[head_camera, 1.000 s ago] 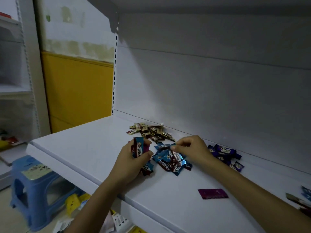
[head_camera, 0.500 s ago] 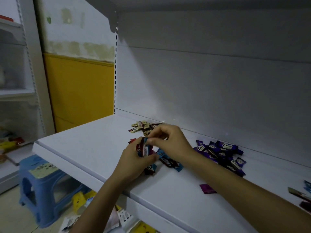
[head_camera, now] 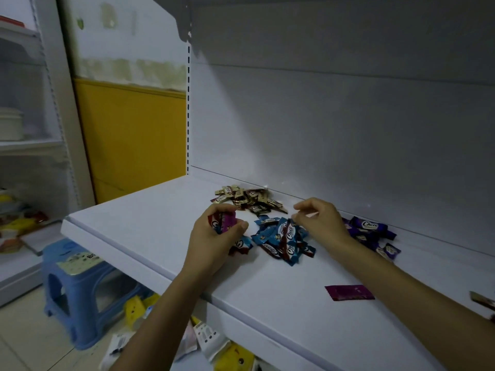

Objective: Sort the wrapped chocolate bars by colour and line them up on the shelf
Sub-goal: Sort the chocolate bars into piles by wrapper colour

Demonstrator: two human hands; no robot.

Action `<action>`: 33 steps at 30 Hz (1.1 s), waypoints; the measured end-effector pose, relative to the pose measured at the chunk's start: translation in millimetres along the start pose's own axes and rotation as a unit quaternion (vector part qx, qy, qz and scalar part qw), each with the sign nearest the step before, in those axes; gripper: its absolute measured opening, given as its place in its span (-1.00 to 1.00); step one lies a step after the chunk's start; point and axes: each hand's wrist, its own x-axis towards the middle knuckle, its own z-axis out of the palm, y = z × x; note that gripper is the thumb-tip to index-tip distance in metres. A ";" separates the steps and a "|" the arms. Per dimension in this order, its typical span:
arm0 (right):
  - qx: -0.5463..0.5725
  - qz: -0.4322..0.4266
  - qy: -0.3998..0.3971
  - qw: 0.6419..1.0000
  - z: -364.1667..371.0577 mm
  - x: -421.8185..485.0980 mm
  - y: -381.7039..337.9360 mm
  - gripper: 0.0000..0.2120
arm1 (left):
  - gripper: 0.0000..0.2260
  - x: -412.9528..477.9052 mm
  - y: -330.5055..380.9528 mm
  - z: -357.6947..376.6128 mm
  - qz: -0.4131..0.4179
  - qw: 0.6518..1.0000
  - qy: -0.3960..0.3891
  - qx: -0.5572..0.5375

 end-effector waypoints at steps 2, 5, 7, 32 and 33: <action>-0.016 -0.084 -0.004 0.996 7.6 -10.8 -12.4 -0.92 | -0.74 0.1 0.4 -0.3 -0.011 1.000 0.010 -0.012; 0.021 -0.135 -0.113 0.984 24.0 -36.1 -37.8 -0.76 | -0.73 0.1 1.8 -1.0 -0.012 0.999 0.017 -0.036; 0.012 -0.154 -0.163 0.974 36.5 -46.2 -46.4 -0.73 | -0.74 -0.9 3.6 -2.0 -0.012 0.997 0.021 -0.068; 0.168 -0.012 -0.062 0.984 0.0 -6.6 -27.6 -0.89 | -0.57 1.0 0.3 -6.3 -0.032 0.987 -0.098 -0.123; 0.151 0.002 -0.034 0.988 -3.9 -2.9 -22.6 -0.90 | -0.56 0.9 0.3 -6.1 -0.034 0.987 -0.102 -0.122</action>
